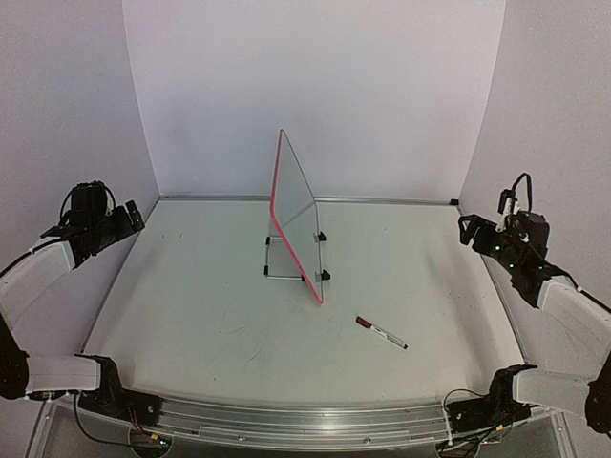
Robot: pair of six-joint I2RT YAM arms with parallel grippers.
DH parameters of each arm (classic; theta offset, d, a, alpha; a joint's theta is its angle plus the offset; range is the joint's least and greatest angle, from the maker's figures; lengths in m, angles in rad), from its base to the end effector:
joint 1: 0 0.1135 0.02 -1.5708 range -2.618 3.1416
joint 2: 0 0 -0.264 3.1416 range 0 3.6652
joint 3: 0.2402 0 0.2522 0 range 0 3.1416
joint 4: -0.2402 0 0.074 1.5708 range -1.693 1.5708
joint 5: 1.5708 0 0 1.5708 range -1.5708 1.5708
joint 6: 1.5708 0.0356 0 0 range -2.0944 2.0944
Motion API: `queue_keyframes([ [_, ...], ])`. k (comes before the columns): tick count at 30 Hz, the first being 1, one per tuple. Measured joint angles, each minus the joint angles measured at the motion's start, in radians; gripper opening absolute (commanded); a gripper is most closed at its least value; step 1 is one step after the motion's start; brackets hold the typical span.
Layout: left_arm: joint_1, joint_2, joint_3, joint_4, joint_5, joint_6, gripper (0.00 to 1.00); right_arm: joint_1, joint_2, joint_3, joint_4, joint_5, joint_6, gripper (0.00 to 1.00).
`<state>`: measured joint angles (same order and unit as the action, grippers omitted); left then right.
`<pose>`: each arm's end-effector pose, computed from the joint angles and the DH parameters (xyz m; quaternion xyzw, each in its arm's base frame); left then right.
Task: Write a sentence on the whiteboard
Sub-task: Move the whiteboard stand to the center of the board.
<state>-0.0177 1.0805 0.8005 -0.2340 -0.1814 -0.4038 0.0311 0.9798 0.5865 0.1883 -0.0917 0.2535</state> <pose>0.2427 0.0021 0.2828 -0.2098 0.8353 -0.0285 0.5073 0.2291 0.0104 0.2720 0.0573 0.7734 0.1246 0.6190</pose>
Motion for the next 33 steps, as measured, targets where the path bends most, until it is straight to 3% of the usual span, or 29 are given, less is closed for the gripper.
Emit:
queue_keyframes([
  [7, 0.000, 0.064, 0.273, -0.214, 0.052, 0.027, 0.99, 0.009, 0.150, 0.060, -0.011, -0.311, -0.022, 0.98],
  [12, 0.000, 0.107, 0.414, -0.265, 0.169, 0.087, 0.99, 0.127, 0.355, 0.181, -0.027, -0.443, -0.041, 0.91],
  [18, 0.000, 0.114, 0.410, -0.250, 0.278, 0.169, 0.99, 0.290, 0.624, 0.342, 0.000, -0.550, -0.037, 0.74],
  [24, 0.000, 0.102, 0.294, -0.220, 0.285, 0.214, 0.99, 0.344, 0.894, 0.530, 0.015, -0.626, -0.005, 0.61],
  [33, 0.000, 0.105, 0.287, -0.209, 0.300, 0.224, 1.00, 0.405, 1.134, 0.707, 0.037, -0.679, 0.044, 0.44],
])
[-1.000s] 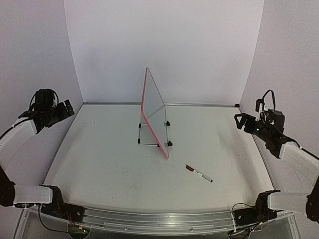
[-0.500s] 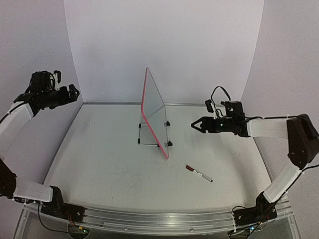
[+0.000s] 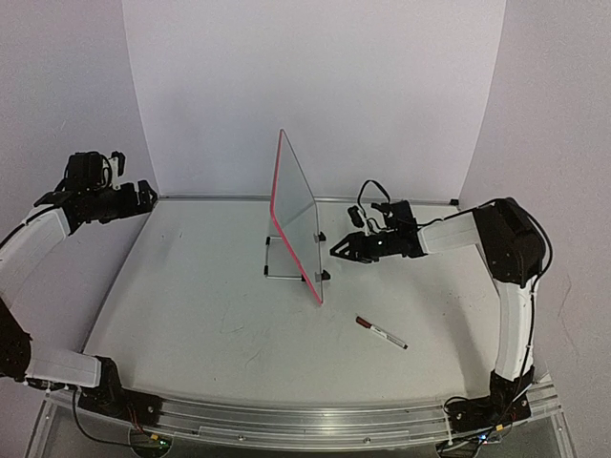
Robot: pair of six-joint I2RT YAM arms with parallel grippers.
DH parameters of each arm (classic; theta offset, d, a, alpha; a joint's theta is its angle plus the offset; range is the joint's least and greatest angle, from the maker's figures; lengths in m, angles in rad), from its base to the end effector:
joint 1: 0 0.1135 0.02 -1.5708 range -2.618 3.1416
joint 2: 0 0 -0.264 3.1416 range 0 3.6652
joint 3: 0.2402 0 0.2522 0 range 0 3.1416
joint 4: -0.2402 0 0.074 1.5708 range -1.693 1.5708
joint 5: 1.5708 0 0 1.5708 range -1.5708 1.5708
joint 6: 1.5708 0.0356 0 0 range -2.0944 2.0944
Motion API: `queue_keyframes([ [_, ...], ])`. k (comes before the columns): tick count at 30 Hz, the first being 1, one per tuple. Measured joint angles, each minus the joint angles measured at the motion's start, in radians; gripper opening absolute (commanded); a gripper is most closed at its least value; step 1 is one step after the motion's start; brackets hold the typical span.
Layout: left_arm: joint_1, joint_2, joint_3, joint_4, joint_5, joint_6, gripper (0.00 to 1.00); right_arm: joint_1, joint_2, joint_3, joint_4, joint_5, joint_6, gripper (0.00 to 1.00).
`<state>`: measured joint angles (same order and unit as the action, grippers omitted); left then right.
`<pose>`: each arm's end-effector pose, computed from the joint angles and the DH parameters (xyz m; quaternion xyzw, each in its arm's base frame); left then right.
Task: Write a sentence on the whiteboard
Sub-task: Move the whiteboard stand to the center of the board.
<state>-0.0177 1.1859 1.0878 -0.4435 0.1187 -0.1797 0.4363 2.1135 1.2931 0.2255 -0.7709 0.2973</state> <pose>0.2641 -0.0089 0.3375 -0.0412 0.8685 -0.0998 0.4838 0.3971 0.2125 0.1455 -0.2327 0.8043 0.4658 0.2864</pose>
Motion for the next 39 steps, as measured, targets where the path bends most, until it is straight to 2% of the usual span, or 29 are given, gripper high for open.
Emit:
queue_keyframes([
  [8, 0.000, 0.047, 0.000, 0.000, 0.040, -0.001, 0.99, 0.048, 0.110, 0.027, 0.012, -0.036, 0.023, 0.32],
  [17, 0.000, 0.055, 0.000, -0.001, 0.044, -0.001, 0.99, 0.064, 0.125, 0.037, 0.036, -0.078, 0.025, 0.22],
  [30, 0.000, 0.059, 0.000, -0.001, 0.044, -0.001, 0.99, 0.119, 0.114, -0.034, 0.140, -0.061, 0.016, 0.19],
  [39, 0.000, 0.059, 0.000, -0.001, 0.044, -0.001, 0.99, 0.258, 0.068, -0.108, 0.213, 0.032, 0.033, 0.22],
])
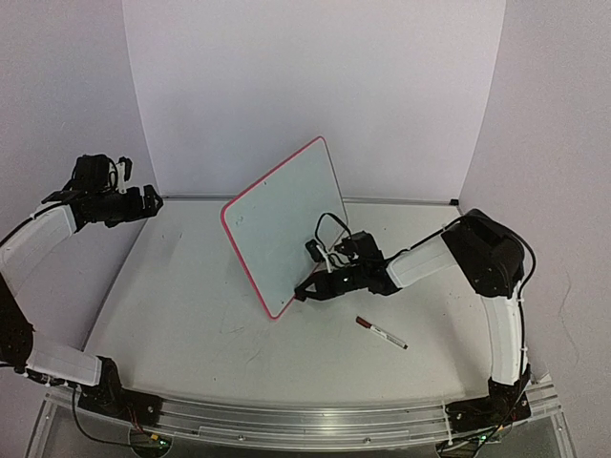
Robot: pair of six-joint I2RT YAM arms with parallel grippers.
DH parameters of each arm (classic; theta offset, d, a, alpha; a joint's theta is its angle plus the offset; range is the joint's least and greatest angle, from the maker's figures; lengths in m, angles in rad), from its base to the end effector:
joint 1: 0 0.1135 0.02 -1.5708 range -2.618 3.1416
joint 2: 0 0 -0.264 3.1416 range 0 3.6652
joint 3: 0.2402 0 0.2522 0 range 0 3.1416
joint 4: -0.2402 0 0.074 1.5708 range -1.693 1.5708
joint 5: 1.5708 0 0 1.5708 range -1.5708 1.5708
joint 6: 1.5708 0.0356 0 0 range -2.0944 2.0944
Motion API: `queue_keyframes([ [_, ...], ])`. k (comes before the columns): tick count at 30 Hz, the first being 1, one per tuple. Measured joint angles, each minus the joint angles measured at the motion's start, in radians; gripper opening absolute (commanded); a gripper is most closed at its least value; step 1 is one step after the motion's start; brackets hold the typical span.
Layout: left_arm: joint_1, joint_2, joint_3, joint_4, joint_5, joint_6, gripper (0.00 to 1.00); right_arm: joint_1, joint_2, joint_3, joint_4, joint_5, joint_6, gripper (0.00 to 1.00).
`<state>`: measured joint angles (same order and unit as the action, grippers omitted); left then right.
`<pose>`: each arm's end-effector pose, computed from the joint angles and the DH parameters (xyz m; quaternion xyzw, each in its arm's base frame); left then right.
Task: Write a sentence on the whiteboard
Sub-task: Move the whiteboard stand to the center of the board, then pick up the whiteboard stand from the center of the board.
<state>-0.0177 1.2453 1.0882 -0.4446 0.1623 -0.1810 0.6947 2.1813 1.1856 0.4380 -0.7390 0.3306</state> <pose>0.2767 -0.0107 0.3228 -0.0343 0.8821 -0.1174 0.4549 0.3227 0.3001 0.1038 -0.3199 0.7702 0.4971 0.2394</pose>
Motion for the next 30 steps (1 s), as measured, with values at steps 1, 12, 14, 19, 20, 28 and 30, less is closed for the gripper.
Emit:
queue_keyframes([
  [1, 0.000, 0.000, 0.000, 0.000, 0.000, 0.000, 0.99, 0.016, -0.002, -0.004, 0.005, 0.013, 0.001, 0.23],
  [12, 0.000, 0.000, 0.000, 0.000, 0.000, 0.000, 0.99, 0.144, -0.021, -0.059, 0.039, 0.254, -0.041, 0.35],
  [14, 0.000, 0.000, 0.000, 0.000, 0.000, 0.000, 0.99, 0.166, -0.028, -0.067, 0.044, 0.316, -0.056, 0.34],
  [19, 0.000, 0.000, 0.000, 0.000, 0.000, 0.000, 0.99, 0.222, -0.033, -0.075, 0.060, 0.476, -0.096, 0.32],
  [20, 0.000, 0.000, 0.000, 0.000, 0.000, 0.000, 0.99, 0.232, -0.033, -0.075, 0.061, 0.506, -0.104, 0.31],
  [28, 0.000, 0.000, 0.000, 0.000, 0.000, 0.000, 0.99, 0.288, -0.022, -0.071, 0.072, 0.691, -0.151, 0.26],
  [30, 0.000, 0.000, 0.000, 0.000, 0.000, 0.000, 0.99, 0.299, -0.013, -0.063, 0.073, 0.731, -0.163, 0.16],
])
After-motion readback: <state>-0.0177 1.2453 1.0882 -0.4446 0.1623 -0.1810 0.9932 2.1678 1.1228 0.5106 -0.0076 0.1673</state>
